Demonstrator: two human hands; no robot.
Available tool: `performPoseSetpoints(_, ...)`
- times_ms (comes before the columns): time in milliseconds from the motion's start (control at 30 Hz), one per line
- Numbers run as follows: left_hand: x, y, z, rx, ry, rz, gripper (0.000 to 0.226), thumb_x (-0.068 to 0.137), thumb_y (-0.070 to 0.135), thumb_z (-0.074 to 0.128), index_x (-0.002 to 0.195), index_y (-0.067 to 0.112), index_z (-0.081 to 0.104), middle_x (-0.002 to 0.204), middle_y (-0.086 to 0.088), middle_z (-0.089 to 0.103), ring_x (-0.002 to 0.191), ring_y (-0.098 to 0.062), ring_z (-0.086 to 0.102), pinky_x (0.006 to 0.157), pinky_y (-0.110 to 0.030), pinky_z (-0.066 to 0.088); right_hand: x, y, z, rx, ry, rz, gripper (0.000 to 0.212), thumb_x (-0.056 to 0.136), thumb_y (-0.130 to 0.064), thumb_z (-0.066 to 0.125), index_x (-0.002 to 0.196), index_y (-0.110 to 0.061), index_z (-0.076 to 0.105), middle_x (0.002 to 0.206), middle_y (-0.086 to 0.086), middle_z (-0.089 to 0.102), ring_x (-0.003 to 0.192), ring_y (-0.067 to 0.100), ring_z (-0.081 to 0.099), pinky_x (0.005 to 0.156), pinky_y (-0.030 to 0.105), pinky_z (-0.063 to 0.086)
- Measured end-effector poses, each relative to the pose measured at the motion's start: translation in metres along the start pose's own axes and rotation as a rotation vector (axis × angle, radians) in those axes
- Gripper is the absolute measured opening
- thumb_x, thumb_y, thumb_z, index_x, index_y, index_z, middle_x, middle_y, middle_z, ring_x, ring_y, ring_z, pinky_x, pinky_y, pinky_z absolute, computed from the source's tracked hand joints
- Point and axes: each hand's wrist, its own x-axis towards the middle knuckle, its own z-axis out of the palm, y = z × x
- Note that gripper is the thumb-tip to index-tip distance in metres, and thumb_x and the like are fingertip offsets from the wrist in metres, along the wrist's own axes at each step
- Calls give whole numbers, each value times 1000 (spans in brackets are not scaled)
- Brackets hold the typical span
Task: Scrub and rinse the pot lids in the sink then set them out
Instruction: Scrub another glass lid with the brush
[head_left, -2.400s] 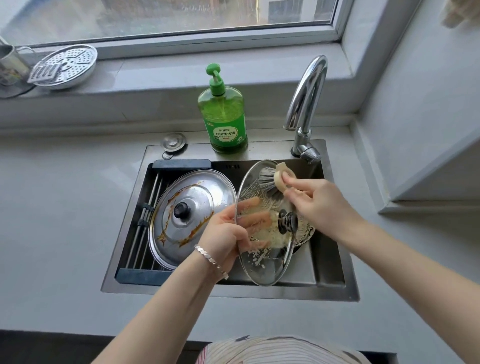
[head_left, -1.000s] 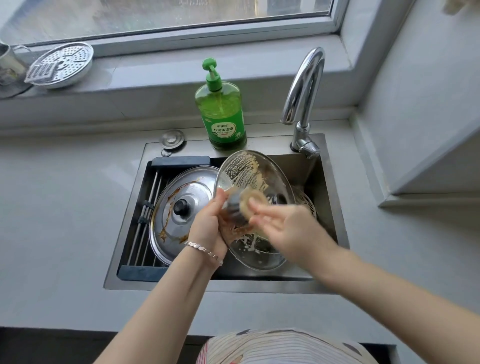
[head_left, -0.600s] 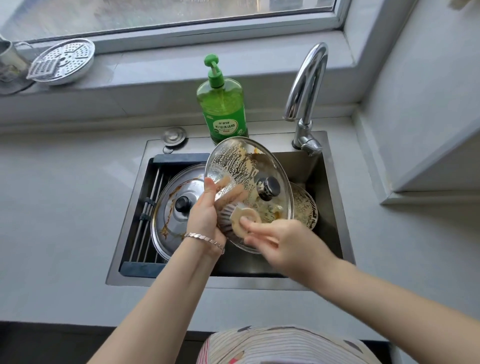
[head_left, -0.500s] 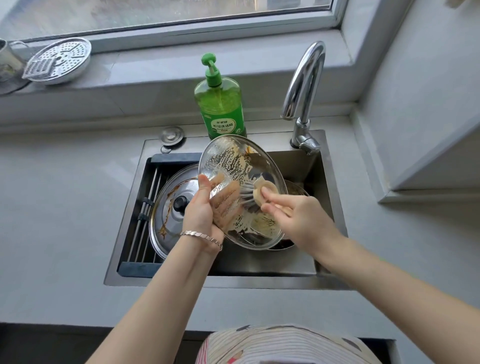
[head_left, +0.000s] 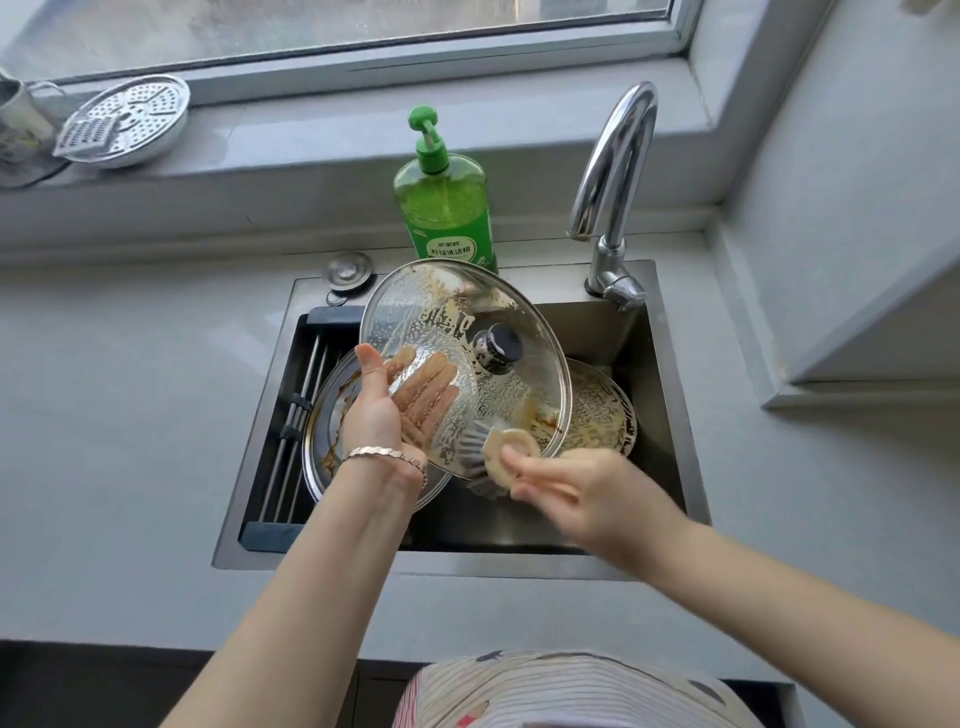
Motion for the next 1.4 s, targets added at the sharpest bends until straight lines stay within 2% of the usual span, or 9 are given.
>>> performPoseSetpoints(167, 2, 0, -3, -44, 42, -24, 46, 89, 56, 40, 93, 15, 60, 74, -5, 73, 67, -16, 71, 82, -40, 54, 22, 31, -21, 162, 173, 340, 36, 88, -28, 62, 124, -22, 59, 122, -2, 62, 111, 7, 59, 97, 20, 40)
performPoseSetpoints(300, 7, -1, -5, -101, 91, -49, 49, 86, 60, 43, 97, 16, 62, 79, -6, 74, 80, -20, 70, 96, -46, 47, -1, 9, 0, 183, 17, 152, 38, 85, -26, 66, 123, -27, 58, 113, 5, 68, 105, 17, 65, 96, 37, 48)
performPoseSetpoints(433, 7, -5, -6, -150, 131, -61, 50, 83, 62, 47, 95, 17, 63, 76, -6, 74, 74, -21, 72, 100, -48, 45, 20, 34, -23, 122, 181, 447, 35, 89, -32, 60, 124, -28, 59, 121, 1, 64, 109, 12, 59, 98, 28, 43)
performPoseSetpoints(600, 2, -10, 0, -176, 181, -96, 52, 84, 63, 44, 94, 15, 59, 108, -11, 66, 100, -28, 63, 99, -50, 43, -2, -9, 10, 144, 17, 169, 37, 87, -27, 64, 123, -25, 59, 111, 6, 69, 101, 22, 66, 91, 40, 49)
performPoseSetpoints(767, 6, -11, -10, -235, 204, -128, 52, 82, 65, 46, 90, 16, 61, 107, -10, 67, 101, -28, 65, 102, -47, 41, 20, 27, -23, 193, 212, 466, 36, 88, -29, 61, 123, -23, 59, 123, -1, 63, 107, 6, 58, 97, 21, 41)
performPoseSetpoints(933, 8, -9, -16, -174, 259, -160, 55, 75, 67, 55, 91, 15, 62, 89, -11, 73, 82, -29, 70, 105, -46, 34, 6, 15, -12, 224, 20, 323, 35, 87, -26, 63, 122, -25, 60, 122, -6, 63, 114, 5, 57, 103, 26, 40)
performPoseSetpoints(1067, 5, -8, -15, -191, 211, -161, 51, 78, 62, 55, 90, 13, 59, 87, -12, 70, 95, -30, 67, 99, -50, 44, 19, 31, -36, 29, 156, 515, 36, 90, -35, 57, 125, -27, 58, 121, 2, 64, 115, 17, 58, 99, 31, 43)
performPoseSetpoints(1167, 4, -9, -11, -178, 207, -142, 49, 79, 61, 54, 88, 13, 60, 66, -8, 72, 73, -25, 71, 104, -46, 40, 7, 5, -20, 108, 72, 379, 37, 89, -30, 59, 126, -24, 57, 121, -2, 63, 112, 11, 59, 99, 26, 43)
performPoseSetpoints(1400, 0, -3, -17, -58, 167, -122, 47, 85, 57, 48, 95, 13, 58, 90, -10, 68, 92, -27, 66, 95, -52, 46, 8, 49, -31, 23, 88, 587, 37, 89, -31, 60, 126, -27, 58, 125, 2, 62, 112, 17, 58, 97, 28, 42)
